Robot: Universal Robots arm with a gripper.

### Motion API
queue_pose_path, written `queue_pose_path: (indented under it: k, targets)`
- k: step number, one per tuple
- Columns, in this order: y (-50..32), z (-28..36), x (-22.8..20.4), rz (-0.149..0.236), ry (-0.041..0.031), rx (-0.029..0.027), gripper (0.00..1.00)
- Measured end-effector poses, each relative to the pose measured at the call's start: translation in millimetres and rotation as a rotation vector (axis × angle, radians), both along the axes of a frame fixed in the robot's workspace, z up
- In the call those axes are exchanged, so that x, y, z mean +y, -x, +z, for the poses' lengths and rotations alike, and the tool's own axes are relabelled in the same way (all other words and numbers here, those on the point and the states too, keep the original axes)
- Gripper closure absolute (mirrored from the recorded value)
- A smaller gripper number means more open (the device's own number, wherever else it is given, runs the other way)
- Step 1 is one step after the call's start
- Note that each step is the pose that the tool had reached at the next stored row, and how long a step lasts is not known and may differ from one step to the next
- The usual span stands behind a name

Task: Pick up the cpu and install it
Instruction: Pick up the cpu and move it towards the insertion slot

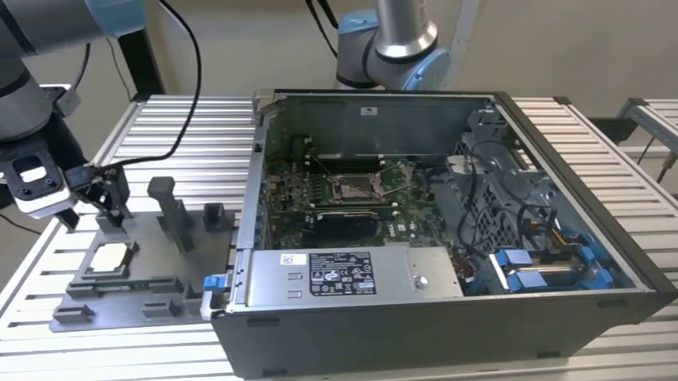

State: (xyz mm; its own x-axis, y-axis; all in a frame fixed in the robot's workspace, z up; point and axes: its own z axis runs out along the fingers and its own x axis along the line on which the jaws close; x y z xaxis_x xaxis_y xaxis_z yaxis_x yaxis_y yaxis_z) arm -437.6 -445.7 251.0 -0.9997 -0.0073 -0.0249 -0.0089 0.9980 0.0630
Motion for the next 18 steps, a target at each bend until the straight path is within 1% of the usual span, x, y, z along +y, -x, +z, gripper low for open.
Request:
queue_pose_path:
  k: [3, 8, 18]
  targets:
    - [0.1, -2.7, -1.2, 0.000, 0.0002, 0.0003, 0.00]
    - [0.0, -8.2, -2.8, 0.000, 0.0001, 0.0026, 0.00]
    - [0.1, -19.4, -5.9, 0.000, -0.0009, 0.0026, 0.00]
